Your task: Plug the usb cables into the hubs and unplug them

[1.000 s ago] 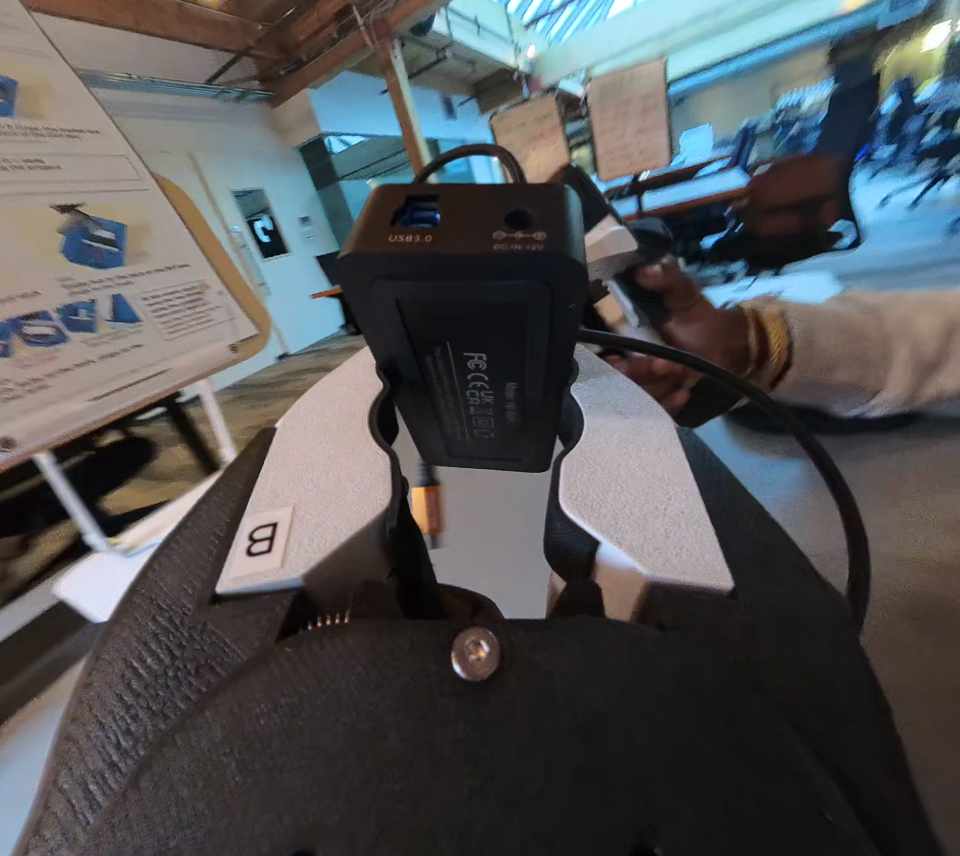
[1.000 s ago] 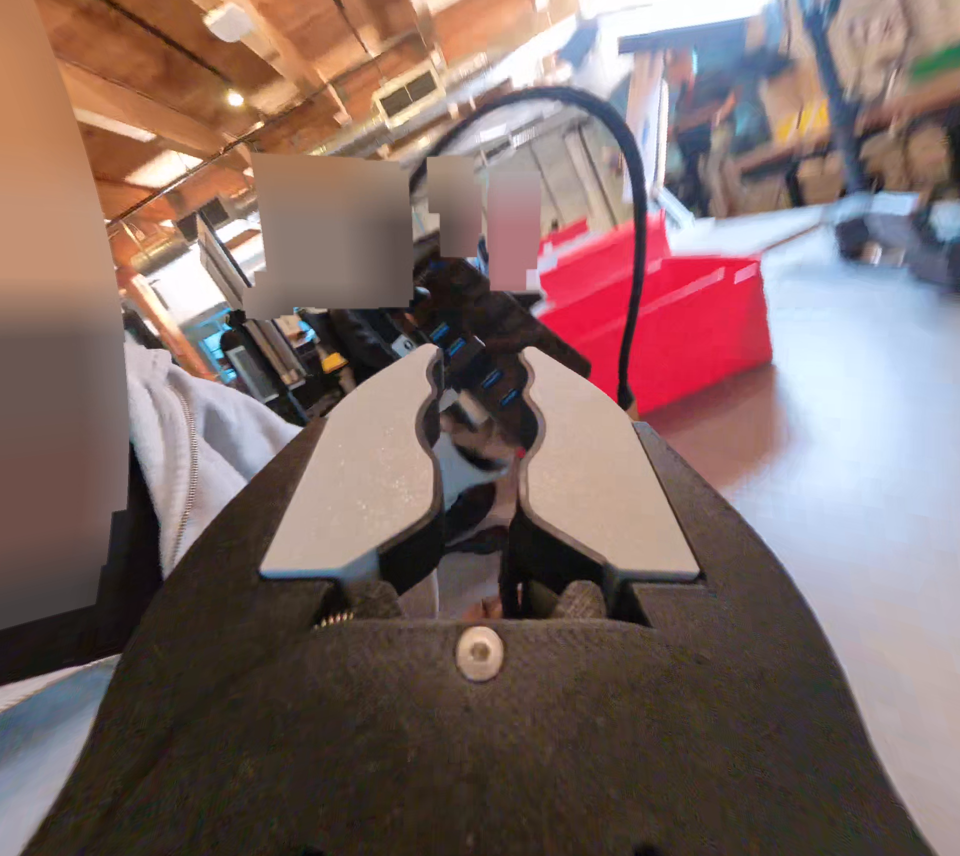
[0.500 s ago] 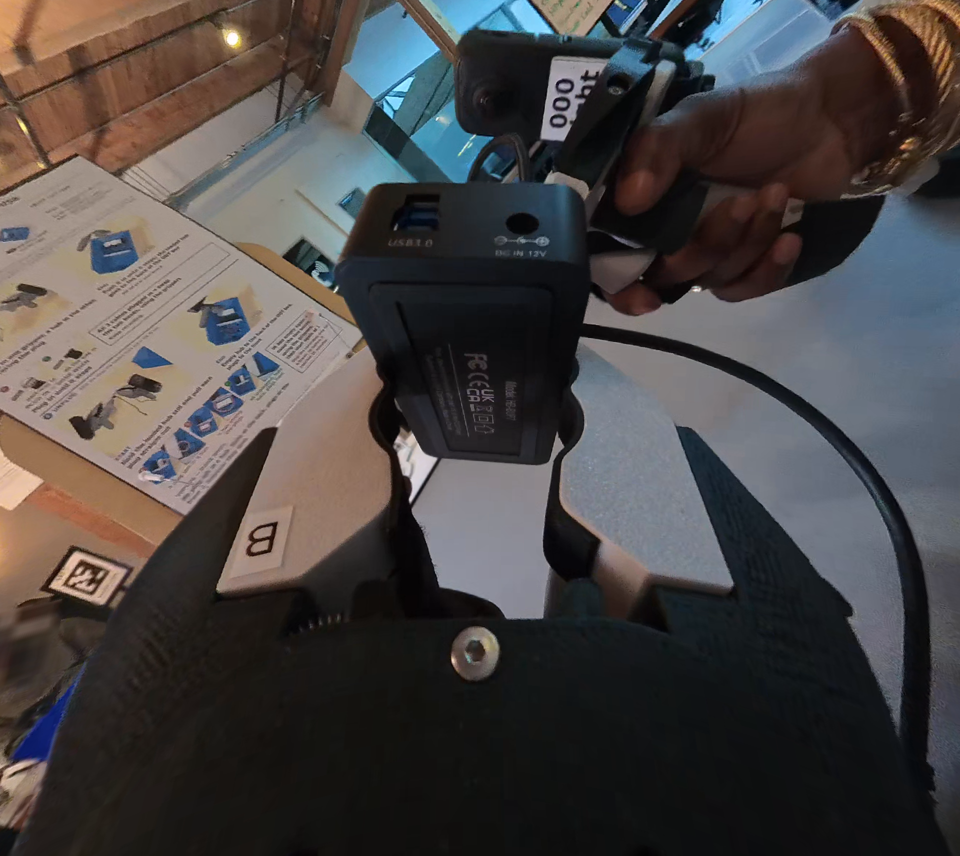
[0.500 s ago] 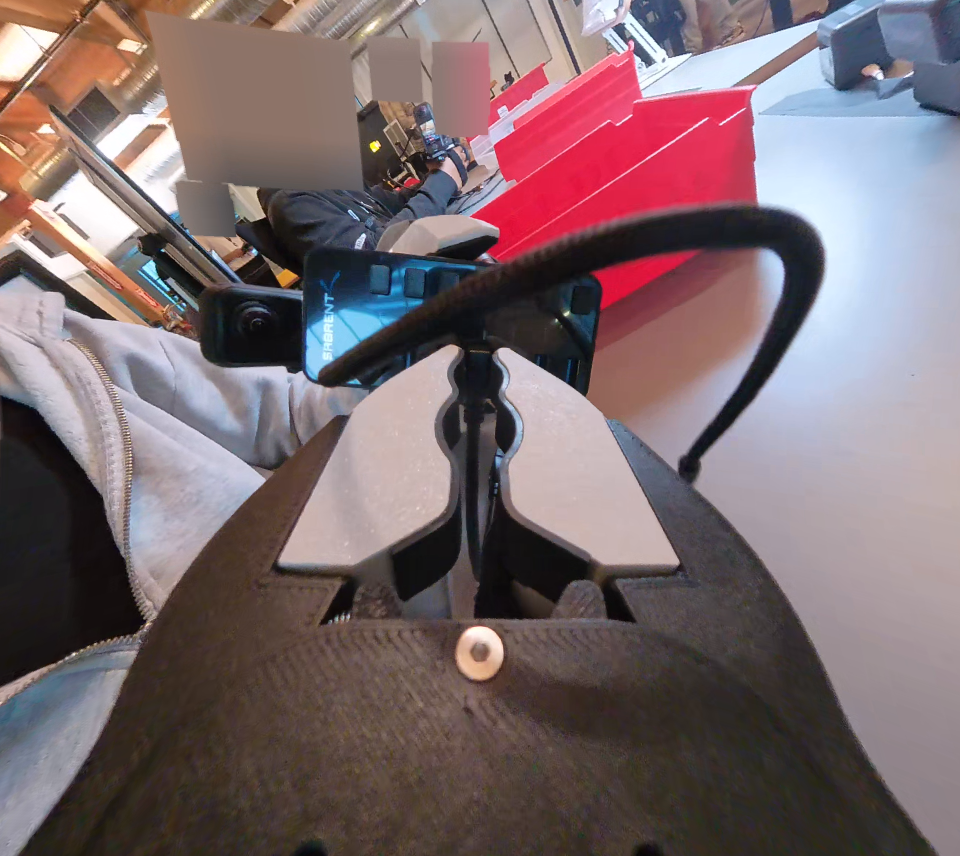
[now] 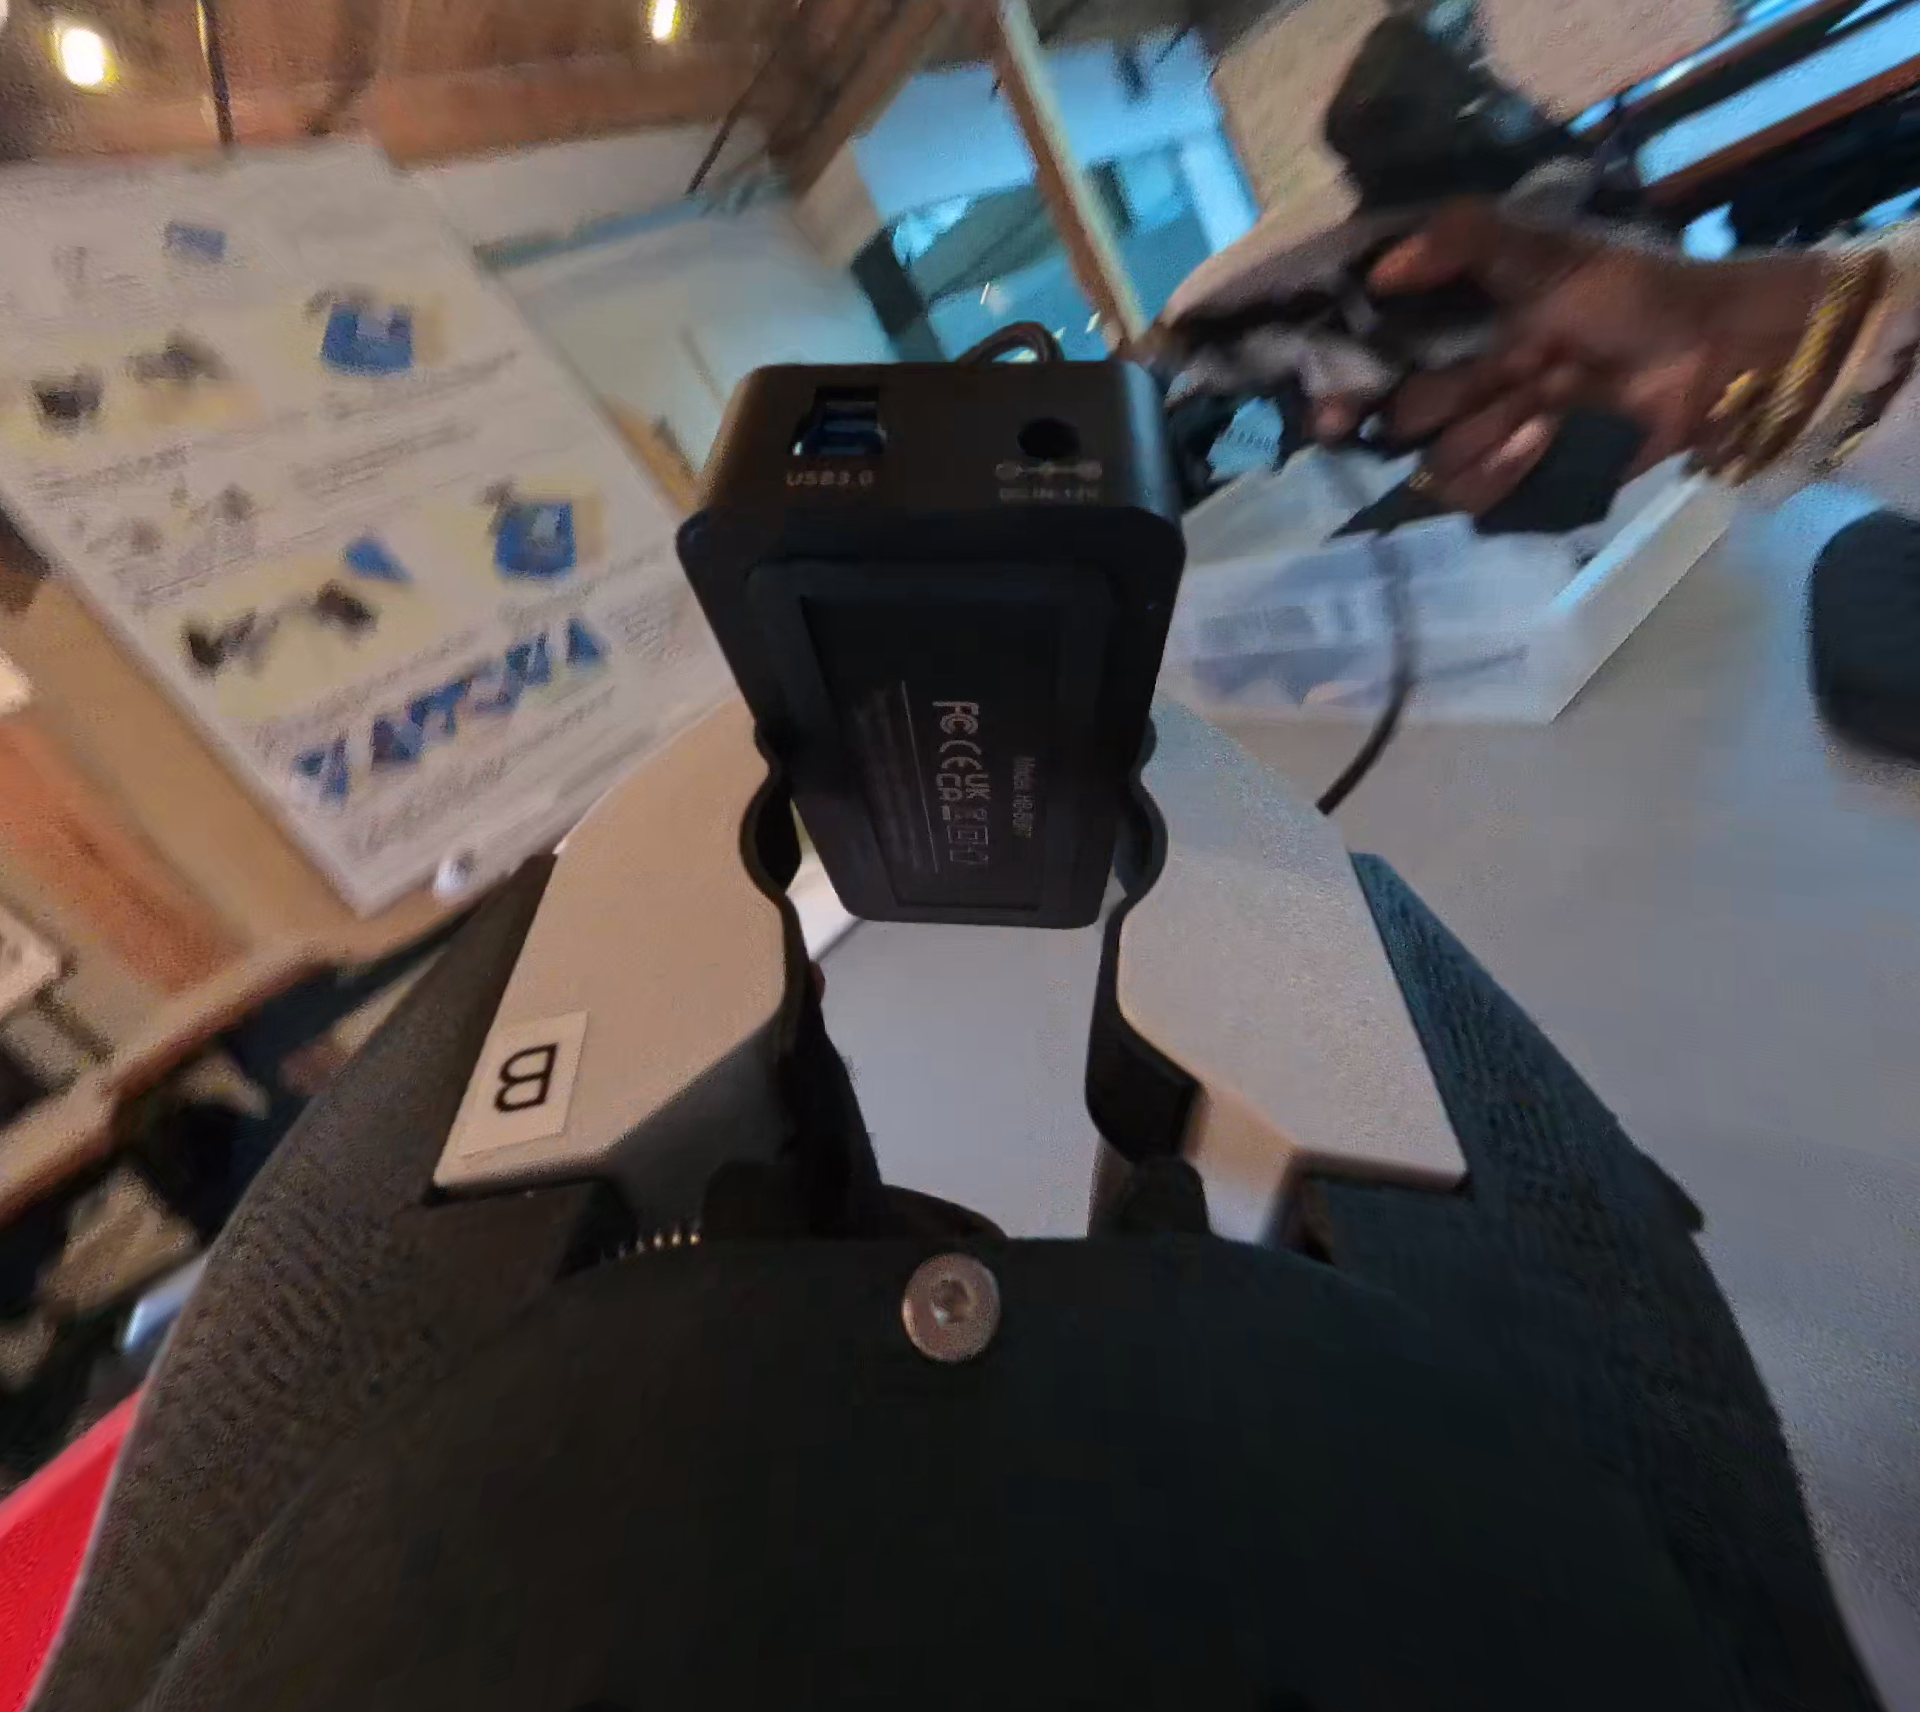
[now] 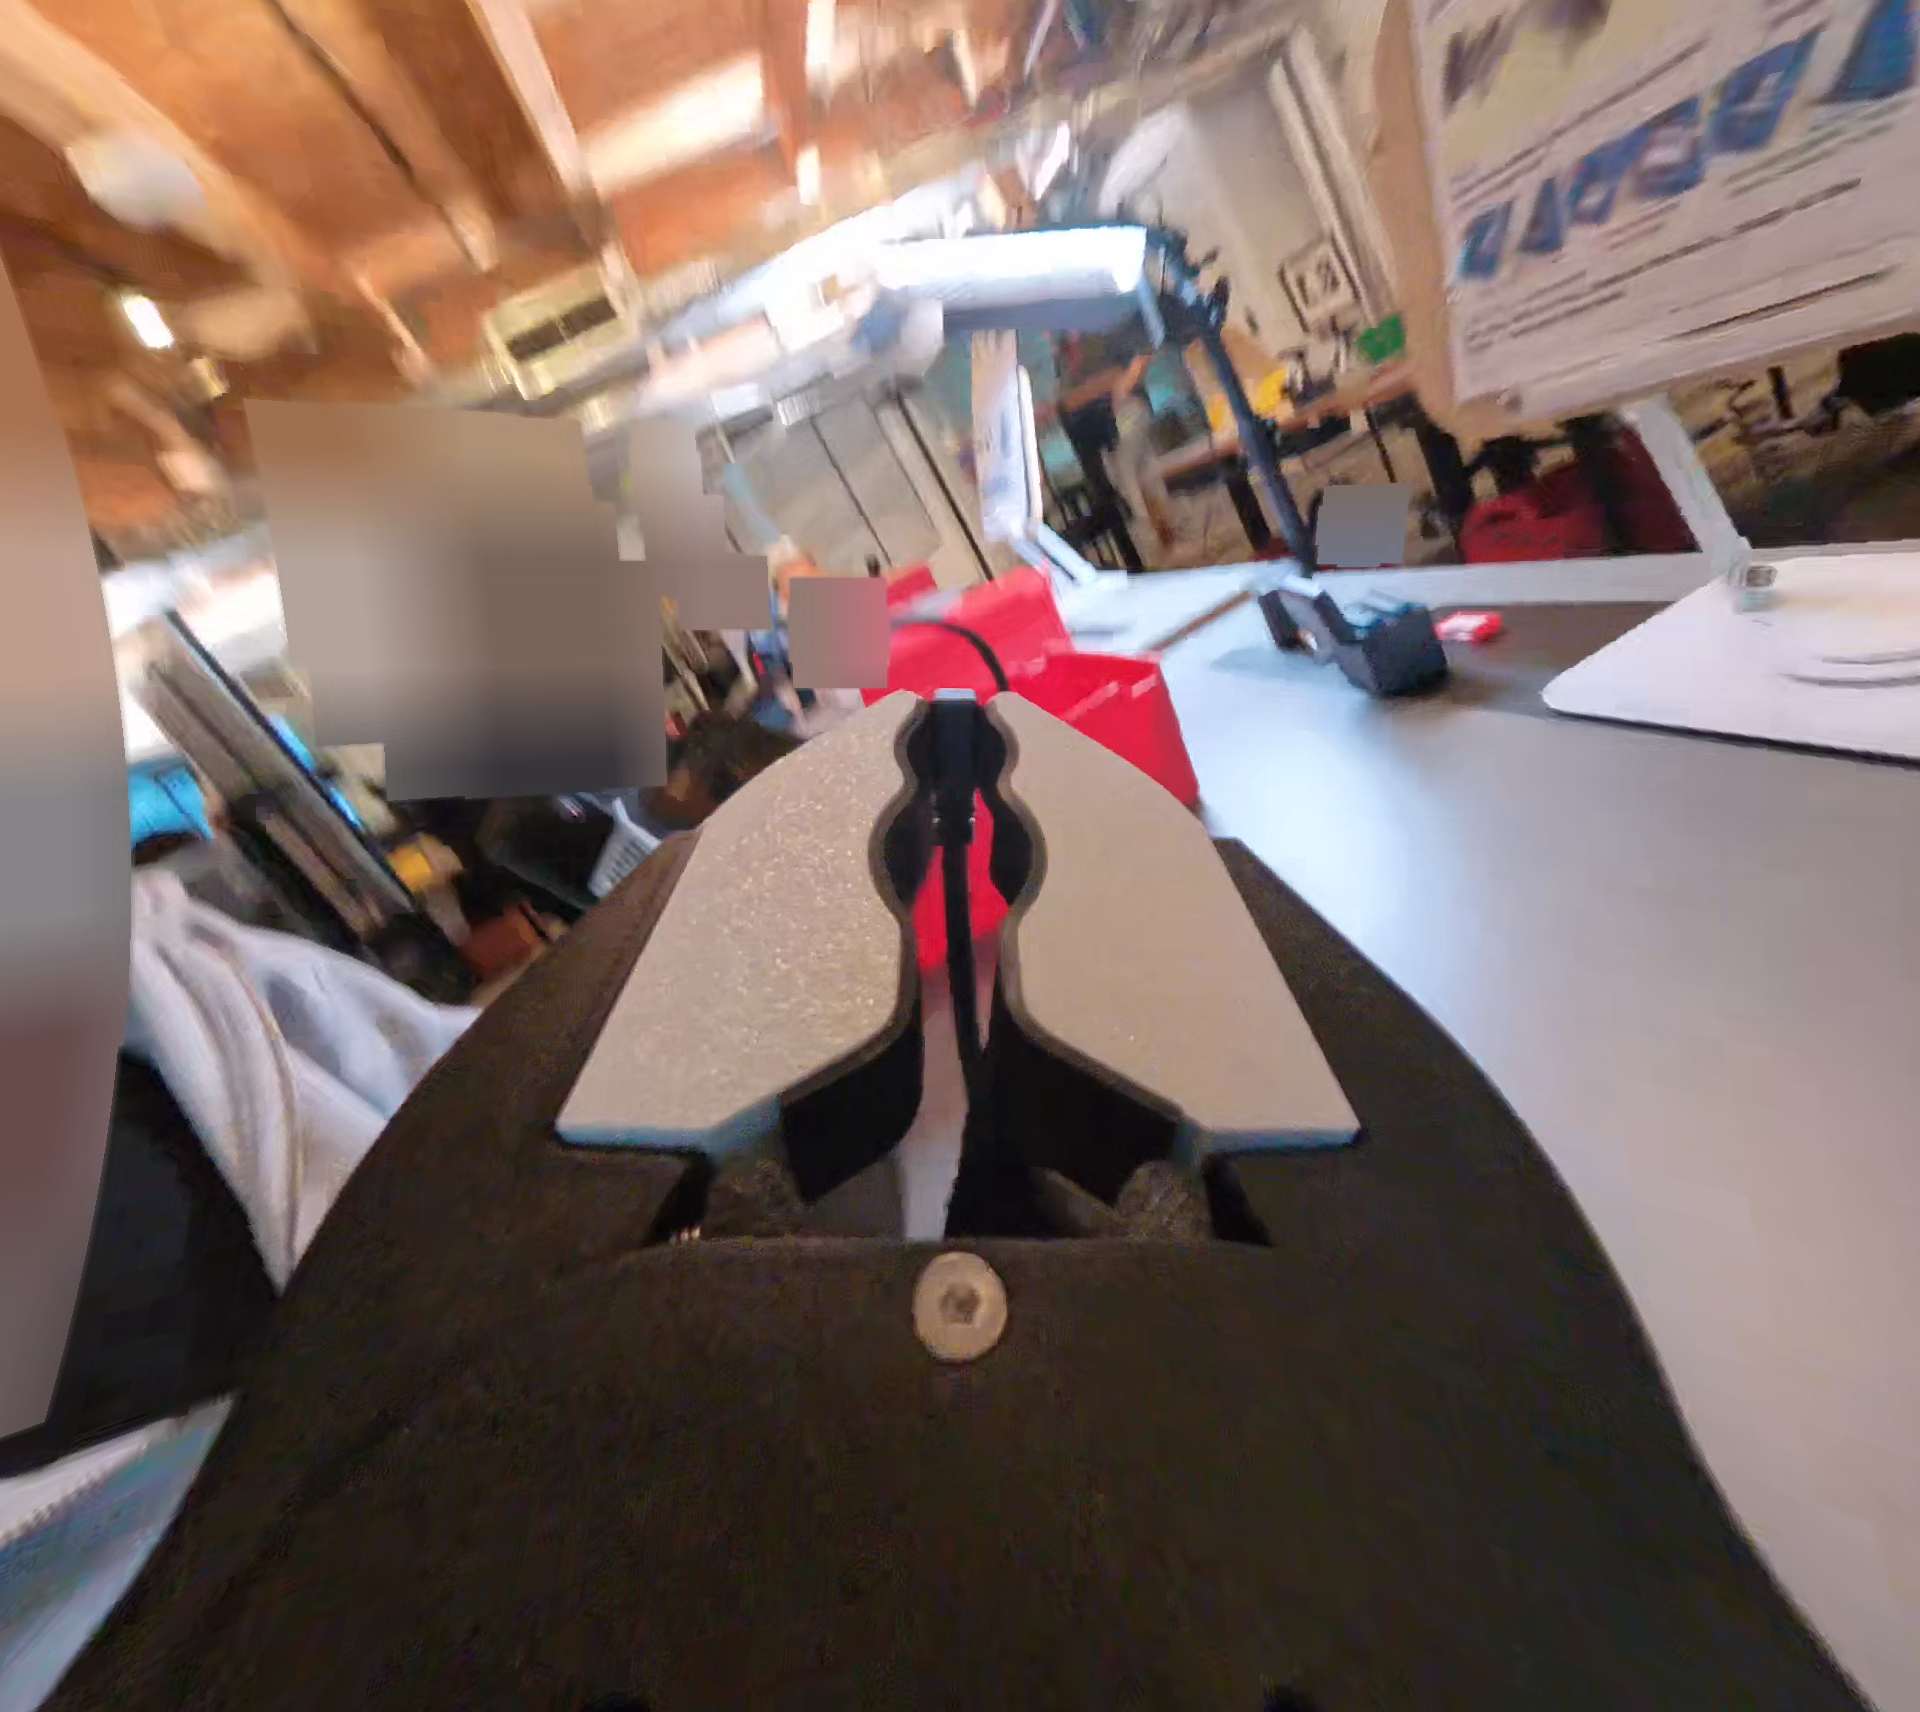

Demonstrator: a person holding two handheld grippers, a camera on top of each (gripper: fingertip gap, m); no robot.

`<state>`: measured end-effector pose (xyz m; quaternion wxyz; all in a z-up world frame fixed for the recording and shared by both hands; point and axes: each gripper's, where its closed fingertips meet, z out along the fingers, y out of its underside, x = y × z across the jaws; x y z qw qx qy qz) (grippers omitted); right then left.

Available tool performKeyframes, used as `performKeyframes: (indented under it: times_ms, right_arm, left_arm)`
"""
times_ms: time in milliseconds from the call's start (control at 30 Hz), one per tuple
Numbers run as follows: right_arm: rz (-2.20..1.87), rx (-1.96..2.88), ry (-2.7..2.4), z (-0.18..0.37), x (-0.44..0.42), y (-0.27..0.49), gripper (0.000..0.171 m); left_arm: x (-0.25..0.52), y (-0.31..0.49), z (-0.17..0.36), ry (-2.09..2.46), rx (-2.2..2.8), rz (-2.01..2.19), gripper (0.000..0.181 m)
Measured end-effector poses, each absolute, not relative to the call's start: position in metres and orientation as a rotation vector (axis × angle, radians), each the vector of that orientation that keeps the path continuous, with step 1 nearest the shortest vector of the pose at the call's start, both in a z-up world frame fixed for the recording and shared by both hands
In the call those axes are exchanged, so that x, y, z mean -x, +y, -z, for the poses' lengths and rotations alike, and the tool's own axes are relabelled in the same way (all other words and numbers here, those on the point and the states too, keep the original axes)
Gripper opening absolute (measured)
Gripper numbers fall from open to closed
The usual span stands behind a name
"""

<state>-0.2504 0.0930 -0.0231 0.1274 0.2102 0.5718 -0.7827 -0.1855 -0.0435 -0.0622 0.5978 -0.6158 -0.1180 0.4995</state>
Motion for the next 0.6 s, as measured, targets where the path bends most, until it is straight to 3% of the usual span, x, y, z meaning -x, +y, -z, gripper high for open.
performKeyframes:
  times_ms: [167, 400, 600]
  right_arm:
    - [2.341, -0.497, 1.831, 0.004, 0.226, 0.085, 0.008]
    - [2.792, -0.759, 1.728, -0.052, 0.232, 0.224, 0.008]
    - [3.014, -1.164, 1.77, -0.037, 0.257, 0.304, 0.008]
  left_arm:
    - [0.191, -0.015, 0.063, -0.235, 1.44, -1.201, 0.063]
    - [0.212, -0.059, 0.08, -0.617, 1.181, -0.834, 0.06]
    - [0.208, -0.049, 0.081, -0.593, 1.131, -0.688, 0.06]
